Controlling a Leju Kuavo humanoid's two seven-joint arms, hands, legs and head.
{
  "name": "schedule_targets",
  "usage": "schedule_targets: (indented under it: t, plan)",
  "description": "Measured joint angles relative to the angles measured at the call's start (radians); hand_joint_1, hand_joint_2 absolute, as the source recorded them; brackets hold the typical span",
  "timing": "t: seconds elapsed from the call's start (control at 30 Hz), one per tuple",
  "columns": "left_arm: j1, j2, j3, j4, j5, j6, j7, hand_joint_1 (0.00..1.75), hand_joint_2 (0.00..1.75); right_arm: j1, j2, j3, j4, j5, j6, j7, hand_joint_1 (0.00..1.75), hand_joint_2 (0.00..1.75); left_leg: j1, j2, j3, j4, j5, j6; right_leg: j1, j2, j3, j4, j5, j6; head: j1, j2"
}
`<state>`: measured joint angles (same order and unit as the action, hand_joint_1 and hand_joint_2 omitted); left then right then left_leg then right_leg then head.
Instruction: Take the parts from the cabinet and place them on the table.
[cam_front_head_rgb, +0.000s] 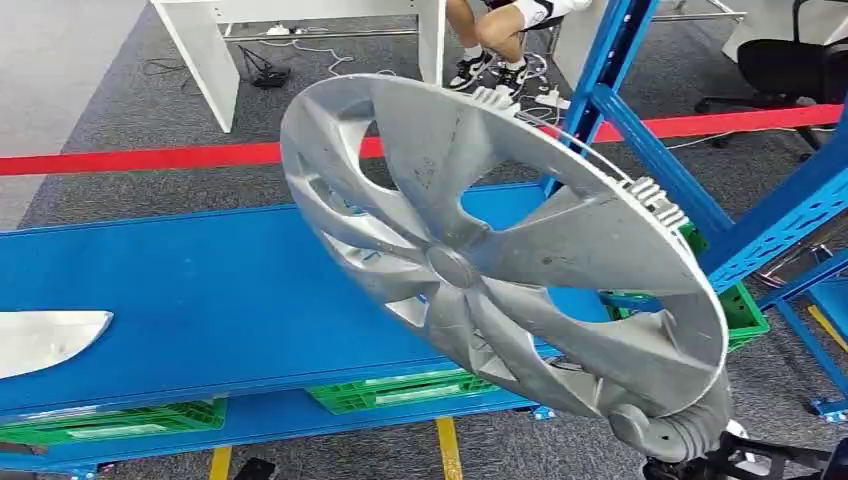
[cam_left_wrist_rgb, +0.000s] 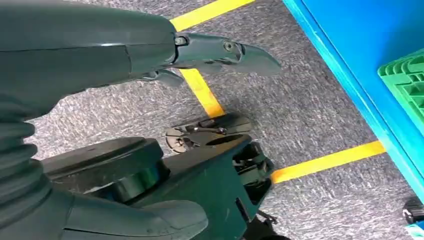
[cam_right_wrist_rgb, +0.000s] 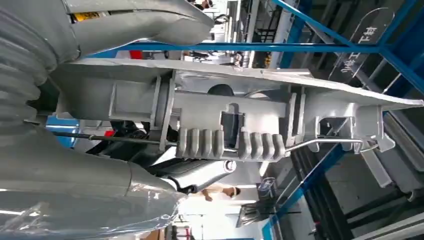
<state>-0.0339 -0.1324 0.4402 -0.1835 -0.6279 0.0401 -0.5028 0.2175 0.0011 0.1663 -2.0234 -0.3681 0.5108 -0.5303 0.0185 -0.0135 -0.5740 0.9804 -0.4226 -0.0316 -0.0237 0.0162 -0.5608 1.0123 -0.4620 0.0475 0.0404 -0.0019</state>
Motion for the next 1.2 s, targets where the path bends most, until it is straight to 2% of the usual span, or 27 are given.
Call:
schedule_targets:
  t: [0.1, 0.13, 0.2, 0.23, 0.27, 0.33, 0.37, 0.4, 0.43, 0.47, 0.5, 0.53, 0.57, 0.6, 0.63, 0.7, 0.73, 0.77, 0.83, 0.87, 0.9, 0.93, 0.97, 1.03, 1.07, 1.13, 1.2]
  plan:
    - [0.0, 0.001, 0.001, 0.0, 0.0, 0.006, 0.003, 0.0, 1.75, 0.0, 0.0, 0.0, -0.001, 0.0, 0.0, 0.0, 1.75, 1.75, -0.002, 0.0, -0.002, 0.005, -0.003, 0.003, -0.005, 0.0, 0.002, -0.007, 0.002, 0.002, 0.0, 0.0]
    - [0.0, 0.002, 0.002, 0.0, -0.001, 0.014, 0.009, 0.0, 1.75, -0.001, 0.001, -0.001, -0.001, 0.001, 0.0, 0.0, 1.75, 1.75, -0.003, 0.0, -0.002, 0.005, -0.002, 0.016, -0.008, 0.0, 0.003, -0.012, 0.007, 0.011, -0.001, 0.0]
    - [-0.001, 0.001, 0.002, 0.0, -0.002, 0.021, 0.018, 0.0, 1.75, -0.001, 0.003, -0.001, -0.004, 0.001, 0.0, 0.003, 1.75, 1.75, -0.003, 0.0, 0.009, -0.026, 0.015, 0.028, -0.002, 0.001, 0.011, -0.028, 0.016, 0.024, 0.0, 0.0]
    - [-0.001, -0.001, 0.002, 0.0, -0.002, 0.022, 0.02, 0.0, 1.75, 0.0, 0.003, -0.002, -0.004, 0.001, 0.0, 0.006, 1.75, 1.75, 0.004, 0.003, 0.021, -0.047, 0.027, 0.028, -0.004, -0.004, 0.0, -0.014, 0.001, 0.019, 0.001, 0.0]
    - [-0.002, -0.001, 0.003, 0.0, -0.002, 0.023, 0.022, 0.0, 1.75, -0.003, 0.003, -0.002, -0.003, 0.0, 0.0, 0.008, 1.75, 1.75, 0.007, 0.004, 0.024, -0.055, 0.032, 0.033, -0.003, -0.006, -0.019, 0.029, -0.032, 0.02, 0.005, 0.0]
    - [-0.003, -0.002, 0.004, 0.0, -0.002, 0.022, 0.028, 0.0, 1.75, -0.004, 0.003, -0.001, 0.0, -0.002, 0.002, 0.01, 1.75, 1.75, 0.007, 0.004, 0.022, -0.054, 0.031, 0.031, -0.006, -0.007, -0.09, 0.193, -0.112, 0.024, 0.005, 0.0]
    - [-0.002, -0.003, 0.004, 0.0, -0.002, 0.019, 0.029, 0.0, 1.75, -0.002, 0.003, -0.001, 0.002, -0.002, 0.003, 0.011, 1.75, 1.75, 0.007, 0.004, 0.021, -0.053, 0.031, 0.031, -0.006, -0.007, -0.121, 0.261, -0.137, 0.027, 0.004, 0.0]
    - [-0.002, -0.004, 0.005, 0.0, -0.002, 0.015, 0.032, 0.0, 1.75, -0.002, 0.003, -0.001, 0.004, -0.002, 0.003, 0.013, 1.75, 1.75, 0.008, 0.004, 0.021, -0.052, 0.031, 0.03, -0.007, -0.008, -0.131, 0.281, -0.134, 0.03, 0.006, 0.0]
    - [-0.002, -0.004, 0.005, 0.0, -0.001, 0.012, 0.034, 0.0, 1.75, -0.002, 0.003, -0.001, 0.006, -0.003, 0.005, 0.016, 1.75, 1.75, 0.01, 0.003, 0.02, -0.05, 0.031, 0.025, -0.009, -0.009, -0.116, 0.253, -0.109, 0.033, 0.004, 0.0]
    - [-0.002, -0.005, 0.005, 0.0, -0.001, 0.01, 0.034, 0.0, 1.75, -0.003, 0.003, -0.001, 0.008, -0.008, 0.007, 0.019, 1.75, 1.75, 0.015, 0.002, 0.02, -0.045, 0.029, 0.019, -0.012, -0.009, -0.079, 0.183, -0.068, 0.036, 0.005, 0.0]
    - [-0.002, -0.006, 0.005, 0.0, -0.001, 0.01, 0.034, 0.0, 1.75, -0.004, 0.003, -0.001, 0.008, -0.012, 0.008, 0.023, 1.75, 1.75, 0.021, 0.0, 0.019, -0.037, 0.024, 0.009, -0.017, -0.011, -0.024, 0.081, -0.02, 0.042, 0.005, 0.0]
    - [-0.002, -0.006, 0.006, 0.0, -0.002, 0.008, 0.034, 0.0, 1.75, -0.006, 0.003, -0.001, 0.01, -0.013, 0.01, 0.025, 1.75, 1.75, 0.022, -0.001, 0.016, -0.022, 0.017, -0.003, -0.023, -0.009, 0.017, -0.002, -0.012, 0.054, 0.006, 0.0]
    - [-0.003, 0.002, 0.008, 0.0, -0.002, 0.008, 0.034, 0.0, 1.75, -0.006, 0.002, -0.001, 0.015, -0.014, 0.011, 0.028, 1.75, 1.75, 0.016, -0.004, 0.012, -0.017, 0.016, -0.013, -0.016, 0.004, 0.011, 0.011, -0.02, 0.05, 0.006, 0.0]
    - [-0.003, 0.0, 0.01, 0.0, -0.002, 0.008, 0.034, 0.0, 1.75, -0.006, 0.002, -0.001, 0.016, -0.015, 0.015, 0.028, 1.75, 1.75, 0.016, -0.005, 0.009, -0.01, 0.018, -0.018, -0.016, 0.008, 0.016, 0.012, -0.015, 0.023, 0.002, 0.0]
    - [-0.003, -0.002, 0.01, 0.0, -0.003, 0.007, 0.034, 0.0, 1.75, -0.005, 0.002, 0.0, 0.018, -0.015, 0.015, 0.03, 1.75, 1.75, 0.017, -0.005, 0.006, -0.013, 0.025, -0.023, -0.014, 0.008, 0.008, 0.021, -0.013, 0.013, -0.002, 0.0]
    - [-0.001, -0.002, 0.011, 0.0, -0.003, 0.006, 0.034, 0.0, 1.75, -0.006, 0.002, 0.0, 0.022, -0.015, 0.015, 0.031, 1.75, 1.75, 0.019, -0.005, 0.0, -0.014, 0.033, -0.035, -0.009, 0.008, -0.007, 0.033, -0.007, 0.001, -0.002, 0.0]
    - [-0.002, -0.002, 0.011, 0.0, -0.003, 0.005, 0.034, 0.0, 1.75, -0.006, 0.002, 0.0, 0.024, -0.015, 0.015, 0.032, 1.75, 1.75, 0.022, -0.003, -0.007, -0.007, 0.018, -0.037, -0.013, 0.005, -0.013, 0.031, -0.001, -0.013, -0.003, 0.0]
    - [-0.003, -0.002, 0.011, 0.0, -0.004, 0.005, 0.034, 0.0, 1.75, -0.006, 0.002, 0.0, 0.025, -0.015, 0.015, 0.034, 1.75, 1.75, 0.021, 0.003, -0.025, 0.029, -0.024, -0.035, -0.011, 0.002, -0.02, 0.031, 0.005, -0.022, -0.004, 0.0]
    - [-0.004, -0.002, 0.011, 0.0, -0.008, 0.006, 0.034, 0.0, 1.75, -0.007, 0.002, 0.0, 0.029, -0.016, 0.015, 0.035, 1.75, 1.75, 0.015, 0.003, -0.091, 0.193, -0.126, -0.032, -0.006, -0.005, -0.039, 0.03, 0.016, -0.038, -0.008, 0.0]
    - [-0.004, -0.002, 0.011, 0.0, -0.01, 0.008, 0.034, 0.0, 1.75, -0.007, 0.002, 0.0, 0.033, -0.016, 0.014, 0.036, 1.75, 1.75, 0.013, 0.003, -0.122, 0.278, -0.165, -0.03, -0.002, -0.008, -0.05, 0.03, 0.023, -0.042, -0.007, 0.0]
    - [-0.004, -0.002, 0.011, 0.0, -0.01, 0.008, 0.034, 0.0, 1.75, -0.007, 0.002, 0.0, 0.036, -0.016, 0.014, 0.037, 1.75, 1.75, 0.01, 0.003, -0.132, 0.322, -0.182, -0.025, 0.001, -0.009, -0.059, 0.03, 0.029, -0.042, -0.008, 0.0]
    - [-0.004, -0.002, 0.011, 0.0, -0.01, 0.009, 0.033, 0.0, 1.75, -0.007, 0.002, 0.0, 0.04, -0.016, 0.014, 0.038, 1.75, 1.75, 0.008, 0.003, -0.117, 0.316, -0.174, -0.021, 0.003, -0.009, -0.068, 0.03, 0.036, -0.041, -0.007, 0.0]
    - [-0.004, -0.002, 0.011, 0.0, -0.011, 0.011, 0.033, 0.0, 1.75, -0.007, 0.002, 0.0, 0.042, -0.016, 0.014, 0.039, 1.75, 1.75, 0.007, 0.003, -0.083, 0.269, -0.149, -0.016, 0.004, -0.009, -0.076, 0.03, 0.043, -0.039, -0.007, 0.0]
    - [-0.006, -0.002, 0.011, 0.0, -0.011, 0.012, 0.033, 0.0, 1.75, -0.007, 0.002, 0.0, 0.044, -0.016, 0.014, 0.039, 1.75, 1.75, 0.004, 0.003, 0.037, 0.089, -0.084, -0.004, 0.004, -0.009, -0.087, 0.03, 0.056, -0.031, -0.008, 0.0]
    - [-0.009, -0.002, 0.011, 0.0, -0.011, 0.013, 0.033, 0.0, 1.75, -0.007, 0.002, 0.0, 0.044, -0.016, 0.014, 0.039, 1.75, 1.75, 0.003, 0.003, 0.083, 0.013, -0.087, -0.001, 0.005, -0.009, -0.09, 0.031, 0.062, -0.024, -0.008, 0.0]
    - [-0.013, -0.005, 0.012, 0.0, -0.012, 0.014, 0.033, 0.0, 1.75, -0.008, 0.002, 0.0, 0.045, -0.016, 0.014, 0.04, 1.75, 1.75, -0.003, 0.0, 0.071, 0.005, -0.076, 0.0, 0.009, -0.011, -0.096, 0.029, 0.077, -0.01, -0.005, 0.0]
    - [-0.01, -0.005, 0.013, 0.0, -0.012, 0.014, 0.032, 0.0, 1.75, -0.008, 0.002, 0.0, 0.047, -0.016, 0.014, 0.04, 1.75, 1.75, -0.01, 0.0, 0.065, 0.007, -0.063, 0.014, 0.004, -0.011, -0.092, 0.011, 0.098, 0.001, -0.006, 0.0]
